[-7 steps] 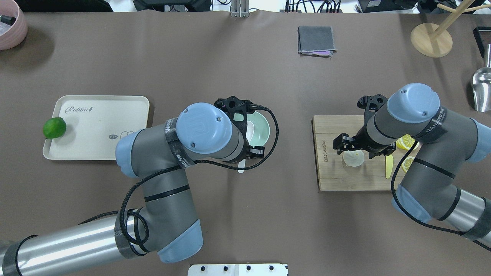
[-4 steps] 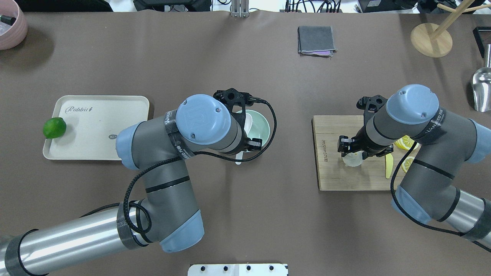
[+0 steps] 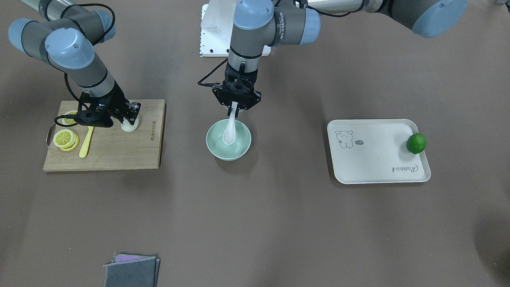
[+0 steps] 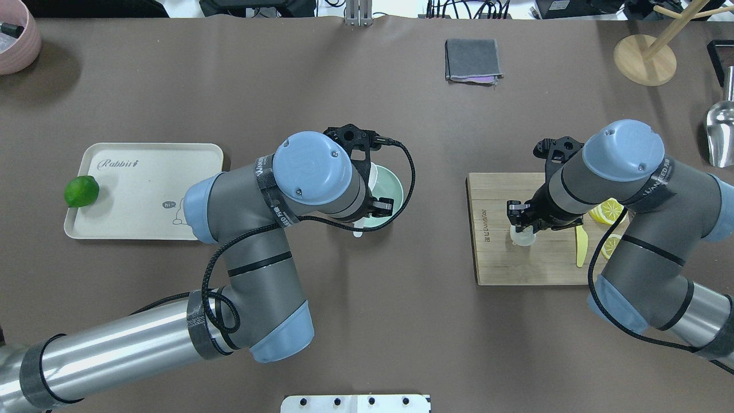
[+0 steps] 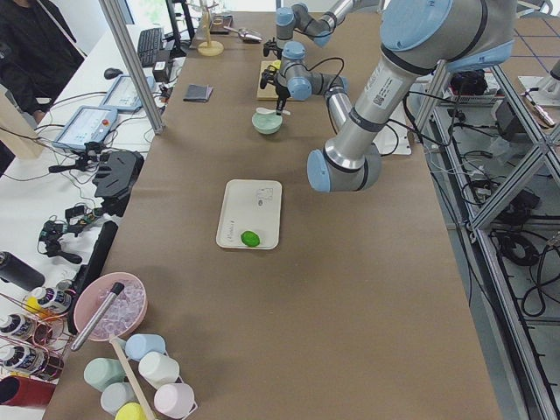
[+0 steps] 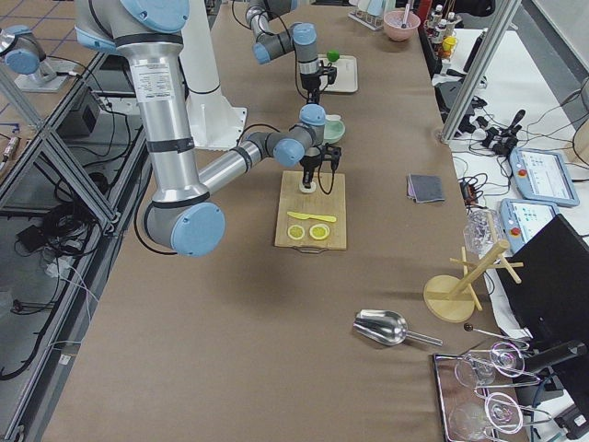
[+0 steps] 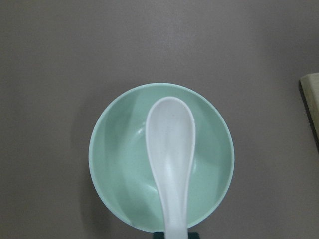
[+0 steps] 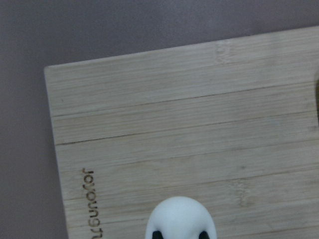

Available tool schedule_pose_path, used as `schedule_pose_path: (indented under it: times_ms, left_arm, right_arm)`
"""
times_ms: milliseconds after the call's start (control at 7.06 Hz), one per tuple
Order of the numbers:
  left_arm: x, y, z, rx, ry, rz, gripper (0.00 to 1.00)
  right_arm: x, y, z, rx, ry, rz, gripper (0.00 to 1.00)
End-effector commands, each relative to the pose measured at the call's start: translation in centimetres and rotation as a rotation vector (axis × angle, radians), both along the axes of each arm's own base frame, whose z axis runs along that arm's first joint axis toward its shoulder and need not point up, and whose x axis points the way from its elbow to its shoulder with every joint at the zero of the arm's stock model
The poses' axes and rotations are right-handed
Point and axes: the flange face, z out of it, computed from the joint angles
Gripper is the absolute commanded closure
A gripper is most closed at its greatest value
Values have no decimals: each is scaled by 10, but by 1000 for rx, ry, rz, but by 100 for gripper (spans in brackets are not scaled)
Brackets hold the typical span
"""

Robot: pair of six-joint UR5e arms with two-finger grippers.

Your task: Put spoon and bun in bowl

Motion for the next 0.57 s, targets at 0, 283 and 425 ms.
schedule_pose_path:
  times_ms: [0, 283, 425]
  left_arm:
    - [4, -11, -4, -5, -5, -13, 100]
    - [17, -24, 6, 30, 14, -119, 3]
    - [24, -31, 15, 33, 49, -161, 2]
  right_arm:
    - [12, 2, -22, 14, -44, 7, 100]
    - [9, -2, -43, 30, -69, 11, 100]
    - [11, -6, -48, 35, -74, 20, 100]
